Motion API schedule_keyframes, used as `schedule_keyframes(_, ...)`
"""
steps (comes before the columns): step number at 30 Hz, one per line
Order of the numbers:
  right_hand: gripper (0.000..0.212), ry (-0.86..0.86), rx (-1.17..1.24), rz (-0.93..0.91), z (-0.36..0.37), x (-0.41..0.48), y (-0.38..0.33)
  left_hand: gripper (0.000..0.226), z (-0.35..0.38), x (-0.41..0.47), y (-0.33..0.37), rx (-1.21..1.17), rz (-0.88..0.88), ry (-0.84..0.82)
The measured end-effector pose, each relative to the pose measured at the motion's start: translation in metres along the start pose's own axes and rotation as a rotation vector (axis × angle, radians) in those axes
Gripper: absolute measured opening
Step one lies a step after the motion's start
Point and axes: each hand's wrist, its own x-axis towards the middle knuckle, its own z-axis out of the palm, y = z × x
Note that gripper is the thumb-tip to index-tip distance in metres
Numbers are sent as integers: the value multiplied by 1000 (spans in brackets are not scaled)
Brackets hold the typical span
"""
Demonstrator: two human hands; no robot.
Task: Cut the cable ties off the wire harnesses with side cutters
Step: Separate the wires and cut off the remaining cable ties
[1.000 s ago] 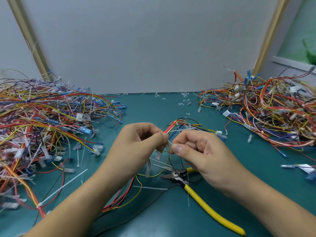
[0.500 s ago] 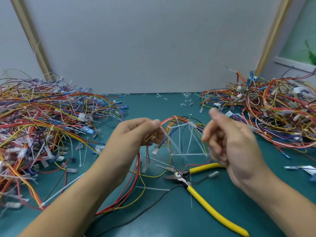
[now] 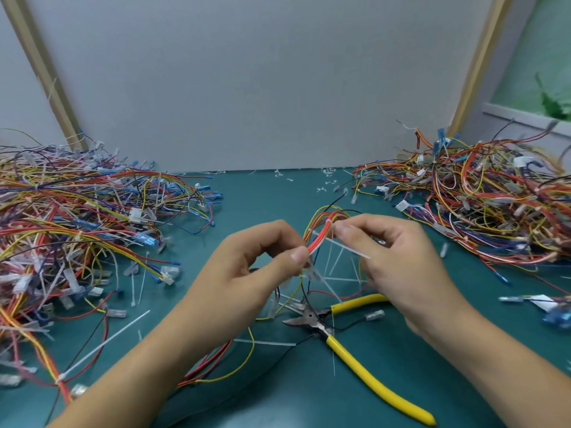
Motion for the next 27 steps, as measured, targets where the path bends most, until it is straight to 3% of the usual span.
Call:
schedule_keyframes(2,19,-42,-2,-8,-1,1,0,22,1,-2,0,76,6,-5)
schedule_keyframes(6,15,-132,-14,-64,0,-1,-2,8,2,-2,0,115,-48,63)
schedule_keyframes(7,16,-149,-41,-92,2,-3,-1,14,2,-3,1,118,-62,52)
schedule_keyframes(9,17,-193,-98,-137,5,-7,-2,25,2,-3,2,99,-73,16)
schedule_keyframes(11,17,-254,-139,-153,8,-11,-4,15,3,-1,5,12,-91,17)
schedule_keyframes(16,21,-421,-26,-122,11,-16,-10,25,0,2,7,-49,-181,-27)
schedule_keyframes(21,21,-497,183,89,8,-15,-14,27,-10,3,8,-94,-227,-59)
schedule_keyframes(27,22,-492,21,-22,13,-20,-11,40,-5,4,7,-87,-250,-27)
